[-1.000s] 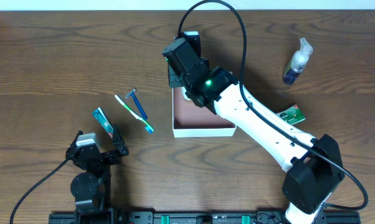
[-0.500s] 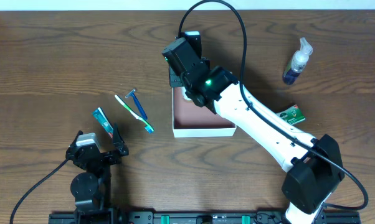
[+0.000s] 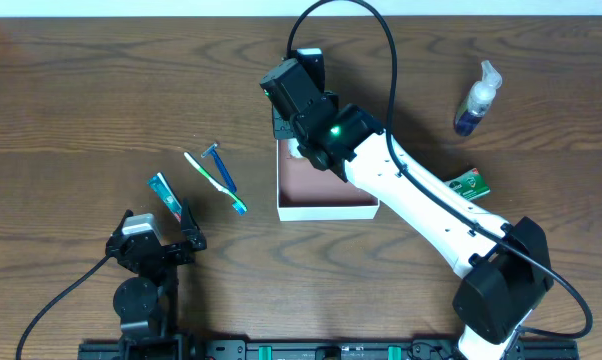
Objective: Pack container
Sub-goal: 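Lower the lotion tube into the box's back-left corner and release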
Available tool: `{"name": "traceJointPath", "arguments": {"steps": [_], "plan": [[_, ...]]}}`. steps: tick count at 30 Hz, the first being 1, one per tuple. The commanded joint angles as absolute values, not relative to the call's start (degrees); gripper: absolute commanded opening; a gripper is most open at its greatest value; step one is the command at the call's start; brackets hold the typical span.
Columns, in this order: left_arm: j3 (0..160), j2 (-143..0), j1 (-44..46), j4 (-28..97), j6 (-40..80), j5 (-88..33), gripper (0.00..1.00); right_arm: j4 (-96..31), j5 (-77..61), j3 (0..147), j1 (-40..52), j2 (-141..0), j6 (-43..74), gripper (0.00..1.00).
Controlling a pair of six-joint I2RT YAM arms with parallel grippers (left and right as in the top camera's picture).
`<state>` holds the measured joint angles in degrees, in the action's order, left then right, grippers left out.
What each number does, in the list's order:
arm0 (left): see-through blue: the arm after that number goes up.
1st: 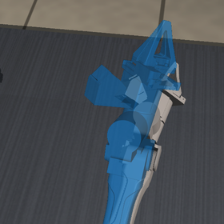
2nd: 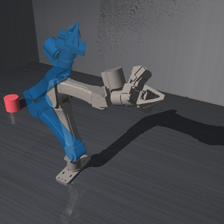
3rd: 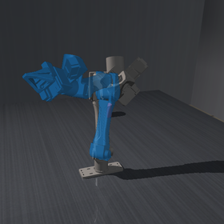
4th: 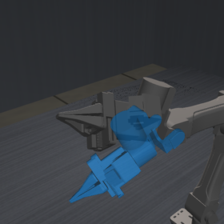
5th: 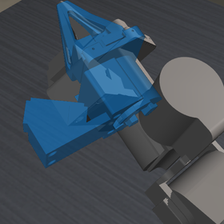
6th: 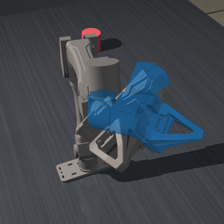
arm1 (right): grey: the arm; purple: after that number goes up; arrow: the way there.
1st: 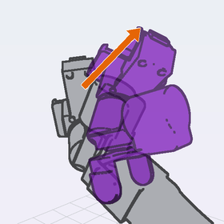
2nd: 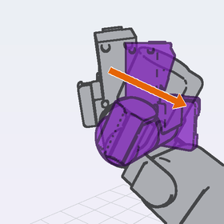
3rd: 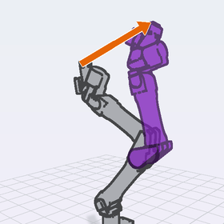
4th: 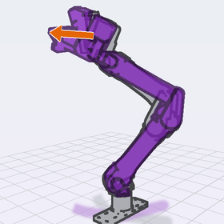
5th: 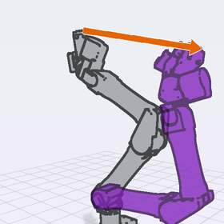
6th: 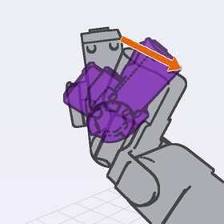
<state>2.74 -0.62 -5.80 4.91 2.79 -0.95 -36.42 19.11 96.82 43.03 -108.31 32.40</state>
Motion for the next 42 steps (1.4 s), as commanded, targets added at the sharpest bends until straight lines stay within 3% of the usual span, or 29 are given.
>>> {"name": "traceJointPath", "arguments": {"steps": [1,42], "plan": [[1.13,-0.40,-6.04,5.89,2.74,-1.04,0.98,-36.03,21.02,99.53,43.57,-105.51,31.66,0.01],[1.13,-0.40,-6.04,5.89,2.74,-1.04,0.98,-34.06,21.65,99.50,44.23,-107.00,38.33,0.02]]}}
